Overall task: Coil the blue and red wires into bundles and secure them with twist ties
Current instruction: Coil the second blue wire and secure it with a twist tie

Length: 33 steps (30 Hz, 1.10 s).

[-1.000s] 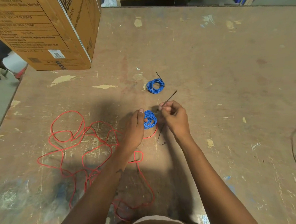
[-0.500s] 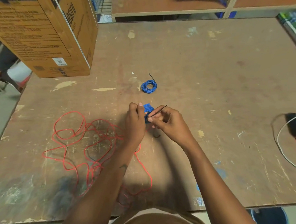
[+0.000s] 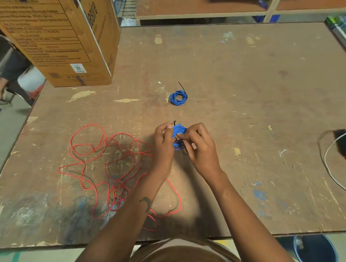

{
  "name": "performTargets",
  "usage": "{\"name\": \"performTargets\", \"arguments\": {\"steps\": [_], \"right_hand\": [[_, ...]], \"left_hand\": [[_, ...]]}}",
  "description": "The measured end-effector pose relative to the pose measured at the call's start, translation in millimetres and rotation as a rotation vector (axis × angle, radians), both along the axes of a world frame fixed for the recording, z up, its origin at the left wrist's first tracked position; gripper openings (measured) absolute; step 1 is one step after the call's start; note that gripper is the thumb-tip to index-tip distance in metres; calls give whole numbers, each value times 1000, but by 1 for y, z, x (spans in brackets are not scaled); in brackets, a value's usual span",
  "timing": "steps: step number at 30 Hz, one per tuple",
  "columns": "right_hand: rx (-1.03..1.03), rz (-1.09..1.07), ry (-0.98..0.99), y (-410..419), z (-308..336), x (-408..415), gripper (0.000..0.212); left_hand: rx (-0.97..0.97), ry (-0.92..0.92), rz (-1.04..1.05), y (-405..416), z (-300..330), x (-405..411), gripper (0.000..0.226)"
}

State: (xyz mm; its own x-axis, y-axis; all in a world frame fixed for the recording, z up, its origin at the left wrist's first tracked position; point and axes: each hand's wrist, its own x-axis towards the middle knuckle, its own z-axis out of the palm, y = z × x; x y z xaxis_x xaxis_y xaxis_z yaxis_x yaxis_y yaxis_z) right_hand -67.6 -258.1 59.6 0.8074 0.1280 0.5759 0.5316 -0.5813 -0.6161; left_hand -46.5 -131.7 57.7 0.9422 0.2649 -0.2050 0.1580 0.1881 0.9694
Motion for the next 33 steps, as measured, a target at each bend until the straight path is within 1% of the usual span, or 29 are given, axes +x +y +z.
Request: {"name": "performTargets", "arguments": {"steps": [2, 3, 7, 9, 11, 14, 16, 19, 23, 25, 29, 33], "right_hand": [[-7, -18, -7, 0, 0, -3, 16], [4, -20, -2, 0, 0, -5, 16], [165, -28, 67, 7, 8, -11, 13], [290, -54, 136, 13, 15, -16, 6], [385, -96, 208, 18, 21, -19, 6], [424, -116, 233, 20, 26, -24, 5], [517, -108, 291, 22, 30, -25, 2], [751, -68, 424, 29, 39, -30, 10], [905, -69, 505, 36, 48, -36, 22], [887, -78, 534, 35, 50, -38, 24], [690, -191, 537, 32, 48, -39, 10], [609, -286, 506, 33, 46, -44, 6]], "left_hand": [[-59, -17, -63, 1, -1, -3, 34], [-80, -28, -72, 2, -1, -4, 34], [-166, -49, -24, 4, 2, -5, 15], [-197, -51, -3, 6, 2, -5, 15], [-207, -54, 1, 9, 0, -5, 15], [-188, -89, -29, 7, 1, -9, 15], [-182, -102, -19, 4, 2, -12, 14], [-169, -108, 8, 1, 5, -13, 15], [-183, -108, -4, 0, 10, -19, 16], [-161, -135, -12, 2, 6, -20, 17], [-94, -181, -25, 6, 4, -25, 14], [-62, -208, -45, 6, 4, -30, 18]]}}
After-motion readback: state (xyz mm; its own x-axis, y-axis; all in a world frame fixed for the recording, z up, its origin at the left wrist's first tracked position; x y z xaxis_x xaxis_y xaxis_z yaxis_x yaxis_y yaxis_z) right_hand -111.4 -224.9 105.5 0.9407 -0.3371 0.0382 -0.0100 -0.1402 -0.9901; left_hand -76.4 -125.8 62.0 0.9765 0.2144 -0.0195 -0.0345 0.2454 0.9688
